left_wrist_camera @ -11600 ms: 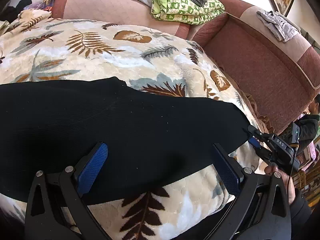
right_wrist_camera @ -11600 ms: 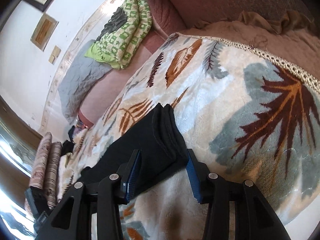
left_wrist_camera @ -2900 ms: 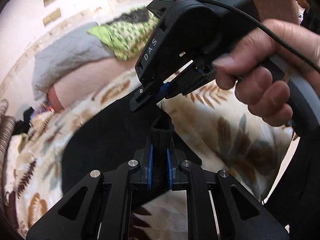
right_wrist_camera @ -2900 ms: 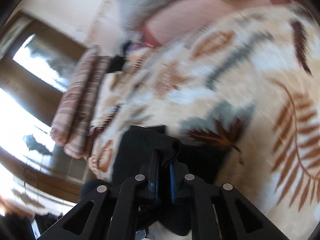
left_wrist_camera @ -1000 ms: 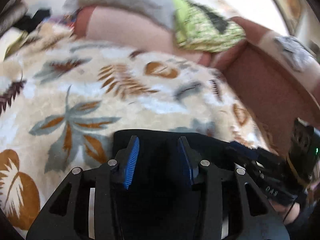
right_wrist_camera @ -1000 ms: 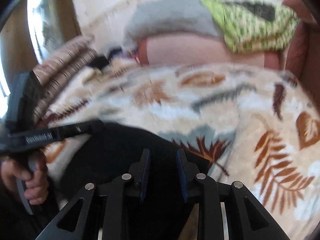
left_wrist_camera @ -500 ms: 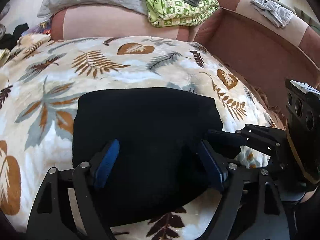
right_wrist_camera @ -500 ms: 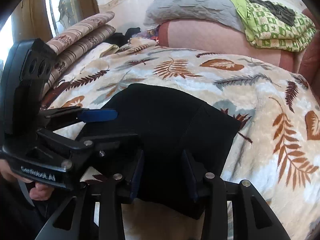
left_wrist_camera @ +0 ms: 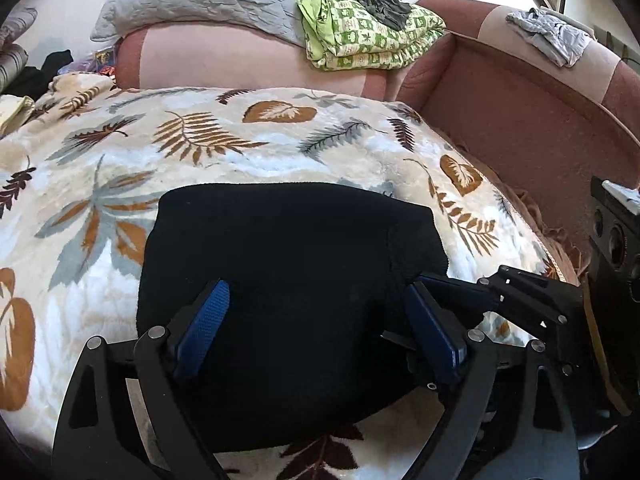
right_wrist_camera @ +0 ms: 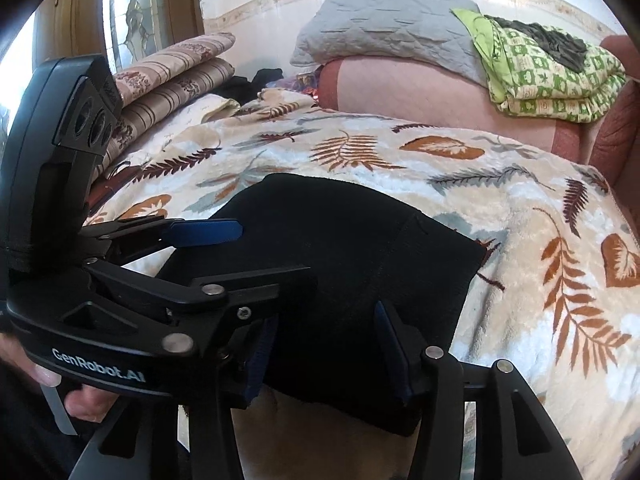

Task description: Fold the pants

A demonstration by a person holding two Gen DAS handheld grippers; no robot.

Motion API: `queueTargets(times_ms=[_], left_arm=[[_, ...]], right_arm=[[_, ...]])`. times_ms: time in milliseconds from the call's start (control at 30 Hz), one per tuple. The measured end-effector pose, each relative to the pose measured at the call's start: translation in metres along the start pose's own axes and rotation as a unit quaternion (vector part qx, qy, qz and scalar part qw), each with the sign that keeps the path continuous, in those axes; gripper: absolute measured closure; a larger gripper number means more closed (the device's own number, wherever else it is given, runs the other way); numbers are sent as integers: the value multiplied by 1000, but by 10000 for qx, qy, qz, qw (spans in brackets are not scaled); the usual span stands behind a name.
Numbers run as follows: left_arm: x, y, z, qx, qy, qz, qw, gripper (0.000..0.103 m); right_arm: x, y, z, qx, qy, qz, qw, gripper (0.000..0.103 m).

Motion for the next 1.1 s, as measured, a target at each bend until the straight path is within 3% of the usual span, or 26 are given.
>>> queueTargets(times_ms=[600, 800, 900, 1100], left_arm=[[-1, 1, -2, -17, -157, 21, 9999, 14], [-1, 0, -2, -207, -312, 187, 9991, 14], [0, 3, 1, -373, -115, 97, 9992, 14], [-1, 2, -4, -168, -268, 99, 9995, 14]], right_arm=[[2, 4, -4, 19, 85, -79, 9999, 42], [2, 4, -5, 3, 63, -63, 10000, 42], [1, 3, -5, -4, 64, -35, 10000, 42], [1, 4, -5, 28, -10, -55, 10000, 41]])
Point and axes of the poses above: each gripper's, at about its wrist camera, not at the fingertips, and y roughly the way its jaws point, z to its right, x to its underside, the point moved 9 cm from there along y, roughly the way its jaws point, and after that the axes turned 5 degrees about y, right-handed, at the moved point
